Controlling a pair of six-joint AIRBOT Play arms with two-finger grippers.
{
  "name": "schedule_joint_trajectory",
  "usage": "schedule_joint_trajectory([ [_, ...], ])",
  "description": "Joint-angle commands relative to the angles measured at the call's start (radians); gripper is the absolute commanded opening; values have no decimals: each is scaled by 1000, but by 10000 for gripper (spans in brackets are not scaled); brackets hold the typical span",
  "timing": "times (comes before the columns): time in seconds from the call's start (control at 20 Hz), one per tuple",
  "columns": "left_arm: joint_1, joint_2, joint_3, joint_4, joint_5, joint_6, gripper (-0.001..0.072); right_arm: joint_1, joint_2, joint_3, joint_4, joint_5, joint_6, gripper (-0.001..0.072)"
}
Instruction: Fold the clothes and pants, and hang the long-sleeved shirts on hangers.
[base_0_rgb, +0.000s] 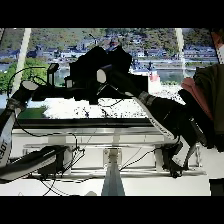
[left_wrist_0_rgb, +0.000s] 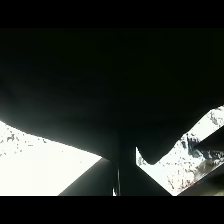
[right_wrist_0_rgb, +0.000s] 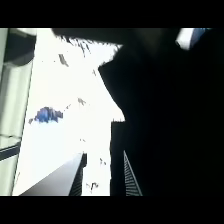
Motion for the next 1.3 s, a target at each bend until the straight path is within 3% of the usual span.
schedule_joint_trajectory([
  [0.0, 0, -3, 1, -34, 4, 1, 11, 34, -39, -4, -11, -65, -67, 285],
  [0.35, 0, -3, 1, -51, 25, 0, 12, 29, -64, -7, -74, -85, -67, 279],
  [0.4, 0, -3, 1, -71, 24, 0, 11, 29, -74, -7, -80, -100, -66, 364],
  [0.45, 0, -3, 1, -97, 23, 0, 12, 30, -82, -7, -95, -110, -63, 399],
  [0.95, -3, -3, 1, -130, 24, 1, 11, 8, -94, -7, -143, -164, -58, 398],
  [1.25, -2, -19, 1, -49, 47, 1, 11, 0, -112, -7, -139, -183, -59, 397],
])
